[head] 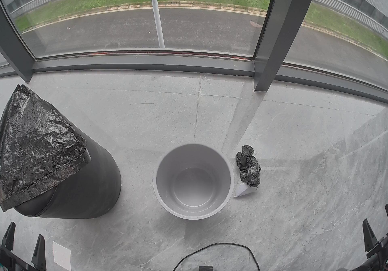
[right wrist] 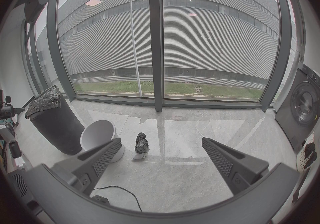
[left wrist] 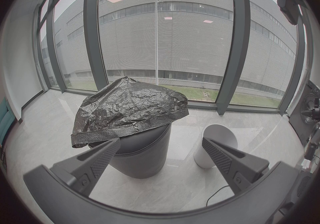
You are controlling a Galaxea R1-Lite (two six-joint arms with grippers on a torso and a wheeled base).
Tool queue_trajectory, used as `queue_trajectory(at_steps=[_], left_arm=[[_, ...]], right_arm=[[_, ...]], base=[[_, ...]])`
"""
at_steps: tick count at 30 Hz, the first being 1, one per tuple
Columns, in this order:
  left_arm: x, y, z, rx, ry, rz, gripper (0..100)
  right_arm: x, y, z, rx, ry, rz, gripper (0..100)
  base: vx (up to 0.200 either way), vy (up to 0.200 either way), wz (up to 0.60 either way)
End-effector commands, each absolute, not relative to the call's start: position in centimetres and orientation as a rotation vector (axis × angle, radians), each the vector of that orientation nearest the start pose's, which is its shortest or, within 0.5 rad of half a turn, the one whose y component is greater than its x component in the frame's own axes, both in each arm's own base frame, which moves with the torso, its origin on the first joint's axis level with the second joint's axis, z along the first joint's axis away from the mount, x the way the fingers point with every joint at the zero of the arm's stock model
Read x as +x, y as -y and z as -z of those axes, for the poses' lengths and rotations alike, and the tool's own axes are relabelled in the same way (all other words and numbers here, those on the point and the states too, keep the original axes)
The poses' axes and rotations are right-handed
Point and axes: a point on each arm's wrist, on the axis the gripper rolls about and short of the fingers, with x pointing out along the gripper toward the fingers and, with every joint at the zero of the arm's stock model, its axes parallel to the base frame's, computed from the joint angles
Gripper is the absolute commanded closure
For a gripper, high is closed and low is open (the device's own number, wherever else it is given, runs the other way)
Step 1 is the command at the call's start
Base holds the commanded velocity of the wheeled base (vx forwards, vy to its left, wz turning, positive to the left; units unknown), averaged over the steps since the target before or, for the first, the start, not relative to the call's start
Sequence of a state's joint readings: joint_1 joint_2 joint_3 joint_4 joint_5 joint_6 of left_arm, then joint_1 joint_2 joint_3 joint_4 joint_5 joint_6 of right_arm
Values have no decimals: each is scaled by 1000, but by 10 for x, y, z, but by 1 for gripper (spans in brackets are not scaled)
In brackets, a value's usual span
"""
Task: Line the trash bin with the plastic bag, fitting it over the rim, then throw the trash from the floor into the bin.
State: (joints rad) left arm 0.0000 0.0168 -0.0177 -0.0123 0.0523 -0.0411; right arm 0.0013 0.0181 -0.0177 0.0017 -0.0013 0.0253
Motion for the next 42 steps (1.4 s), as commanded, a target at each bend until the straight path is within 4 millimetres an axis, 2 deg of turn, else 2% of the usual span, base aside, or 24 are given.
queue_trajectory(at_steps=[1, 2, 4, 5, 6, 8, 11, 15, 17, 19, 20, 21, 22, 24, 28, 32, 33, 34, 36, 37, 38, 39, 40, 42], left_arm=[[-23, -1, -77, -42, 18, -69, 0], [-23, -1, -77, -42, 20, -69, 0], [-23, -2, -78, -44, 25, -70, 0], [-23, -2, -78, -42, 24, -70, 0], [-23, -2, -78, -42, 28, -73, 0], [-23, -2, -78, -39, 28, -75, 0], [-23, -2, -78, -36, 31, -79, 0], [-23, -2, -79, -30, 32, -78, 0], [-28, -2, -100, -64, 111, -72, 0], [-42, -4, -171, -185, 236, -12, 0], [-42, -5, -180, -196, 228, 1, 0], [-40, -6, -204, -165, 178, 36, 0], [-38, -6, -210, -139, 163, 42, 0], [-21, -3, -212, -34, 80, 64, 0], [12, 2, -195, 260, -46, 144, 0], [39, 9, -197, 375, -131, 300, 0], [41, 10, -198, 384, -135, 319, 0], [55, 15, -194, 432, -185, 400, 0], [69, 21, -190, 486, -235, 445, 0], [69, 21, -190, 486, -235, 445, 0], [78, 23, -187, 580, -266, 452, 0], [78, 23, -187, 580, -266, 452, 0], [83, 24, -186, 716, -268, 435, 0], [85, 23, -186, 829, -265, 408, 0]], right_arm=[[-24, 0, -82, 34, 29, 3, 0], [-26, 0, -91, 40, 58, -3, 0], [-36, 0, -136, 87, 153, -10, 0], [-35, 0, -143, 98, 152, -11, 0], [-31, 0, -164, 119, 138, -14, 0], [-25, 0, -173, 113, 119, -14, 0], [1, 0, -188, 91, 77, -28, 0], [38, -4, -203, 150, 61, -111, 0], [56, -8, -205, 161, 17, -154, 0], [73, -16, -205, 171, -25, -215, 0], [76, -18, -205, 174, -31, -229, 0], [91, -26, -207, 197, -58, -280, 0], [95, -29, -207, 199, -64, -298, 0], [109, -41, -205, 203, -83, -359, 0], [138, -68, -194, 197, -134, -441, 0], [151, -98, -184, 194, -163, -513, 0], [153, -100, -183, 192, -166, -507, 0], [161, -109, -175, 181, -184, -483, 0], [168, -117, -165, 173, -196, -469, 0], [168, -117, -165, 173, -196, -469, 0], [172, -121, -158, 170, -198, -460, 0], [172, -121, -158, 170, -198, -460, 0], [174, -122, -154, 173, -189, -456, 0], [175, -122, -153, 176, -183, -456, 0]], base=[[0, 0, 0], [0, 0, 0], [0, 0, 0], [0, 0, 0], [0, 0, 0], [0, 0, 0], [0, 0, 0], [0, 0, 0], [0, 0, 0], [0, 0, 0], [0, 0, 0], [0, 0, 0], [0, 0, 0], [0, 0, 0], [0, 0, 0], [0, 0, 0], [0, 0, 0], [0, 0, 0], [0, 0, 0], [0, 0, 0], [0, 0, 0], [0, 0, 0], [0, 0, 0], [0, 0, 0]])
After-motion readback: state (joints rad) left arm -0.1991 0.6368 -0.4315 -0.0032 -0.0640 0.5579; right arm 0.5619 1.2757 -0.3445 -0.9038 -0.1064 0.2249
